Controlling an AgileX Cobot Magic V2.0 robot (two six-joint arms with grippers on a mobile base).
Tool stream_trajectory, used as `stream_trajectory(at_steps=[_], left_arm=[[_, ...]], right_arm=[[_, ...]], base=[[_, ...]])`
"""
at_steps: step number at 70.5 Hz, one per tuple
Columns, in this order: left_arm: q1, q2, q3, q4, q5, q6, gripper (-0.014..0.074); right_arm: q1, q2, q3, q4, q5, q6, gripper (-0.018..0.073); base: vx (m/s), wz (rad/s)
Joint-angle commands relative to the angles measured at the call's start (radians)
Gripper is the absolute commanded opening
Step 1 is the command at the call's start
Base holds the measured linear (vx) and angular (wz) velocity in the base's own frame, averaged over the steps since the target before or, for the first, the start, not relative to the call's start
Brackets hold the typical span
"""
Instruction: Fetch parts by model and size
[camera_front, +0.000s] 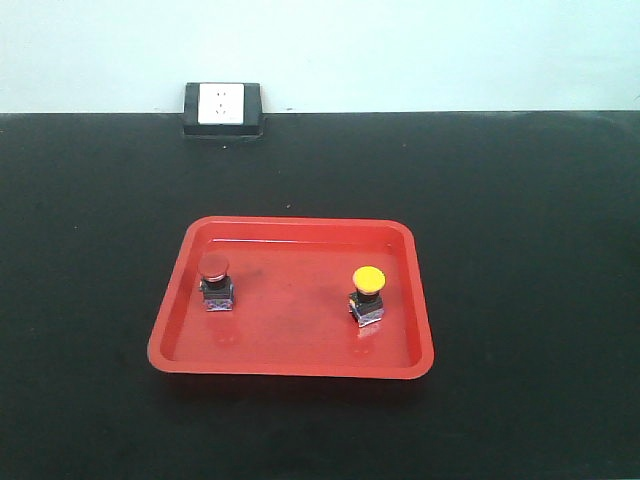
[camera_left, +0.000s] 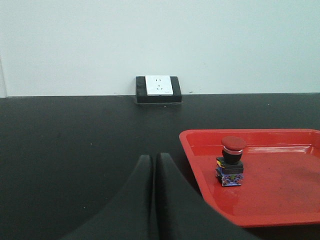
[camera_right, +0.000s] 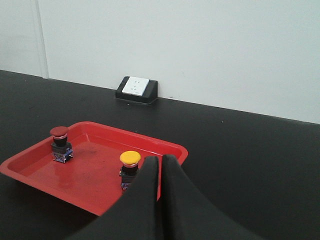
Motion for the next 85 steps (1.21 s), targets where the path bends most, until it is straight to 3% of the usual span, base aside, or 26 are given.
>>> stream_trajectory(at_steps=[1, 18, 85], left_arm=[[0.003, -0.013, -0.011, 0.015, -0.083, -0.009, -0.0006], [0.003, -0.013, -0.010, 0.054, -0.082, -0.009, -0.0006], [0.003, -0.012, -0.011, 0.046, -0.075, -0.009, -0.0006]], right_arm=[[0.000, -0.002, -0.024, -0.014, -0.072, -0.009, -0.0010], [0.000, -0.002, -0.024, -0.014, -0.072, -0.009, -0.0010], [0.000, -0.002, -0.024, -0.014, -0.072, -0.009, -0.0010]], base=[[0.00, 0.00], [0.00, 0.00], [0.00, 0.00]])
